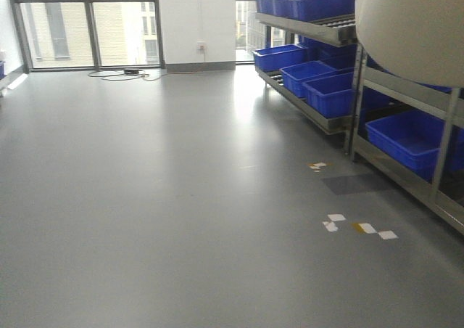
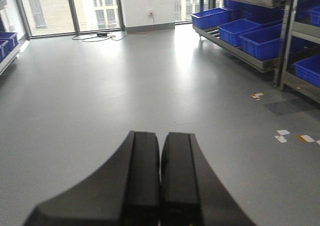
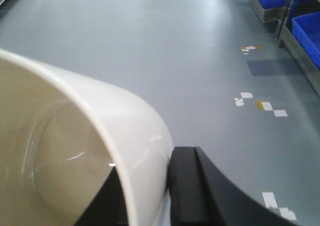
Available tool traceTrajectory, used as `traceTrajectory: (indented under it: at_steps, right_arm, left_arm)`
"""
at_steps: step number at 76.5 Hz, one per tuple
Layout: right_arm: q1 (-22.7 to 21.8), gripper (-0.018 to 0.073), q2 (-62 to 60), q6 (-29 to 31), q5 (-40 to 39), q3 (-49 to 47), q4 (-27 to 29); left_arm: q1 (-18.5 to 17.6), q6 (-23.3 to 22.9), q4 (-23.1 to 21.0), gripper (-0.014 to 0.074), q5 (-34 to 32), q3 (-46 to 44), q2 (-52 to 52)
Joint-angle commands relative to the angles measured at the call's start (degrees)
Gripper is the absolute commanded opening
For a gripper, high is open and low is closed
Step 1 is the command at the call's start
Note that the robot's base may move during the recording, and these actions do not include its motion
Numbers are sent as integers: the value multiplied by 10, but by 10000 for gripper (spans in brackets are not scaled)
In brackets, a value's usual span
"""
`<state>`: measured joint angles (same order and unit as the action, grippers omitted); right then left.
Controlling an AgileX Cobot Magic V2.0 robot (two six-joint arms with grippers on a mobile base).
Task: Move white bin to right shelf second layer
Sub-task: 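Drive toward the windows holding the bin in the right gripper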
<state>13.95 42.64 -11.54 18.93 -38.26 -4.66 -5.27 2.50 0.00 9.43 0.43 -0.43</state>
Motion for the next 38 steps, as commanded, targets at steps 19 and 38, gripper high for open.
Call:
traceTrajectory:
  at_steps: [19, 38]
  right_arm:
    - [-3, 56, -7, 1, -56, -19, -2]
    - [-3, 56, -7, 1, -56, -19, -2]
  left_arm:
    - [-3, -3, 0, 85, -50, 21, -8]
    - [-3, -3, 0, 85, -50, 21, -8]
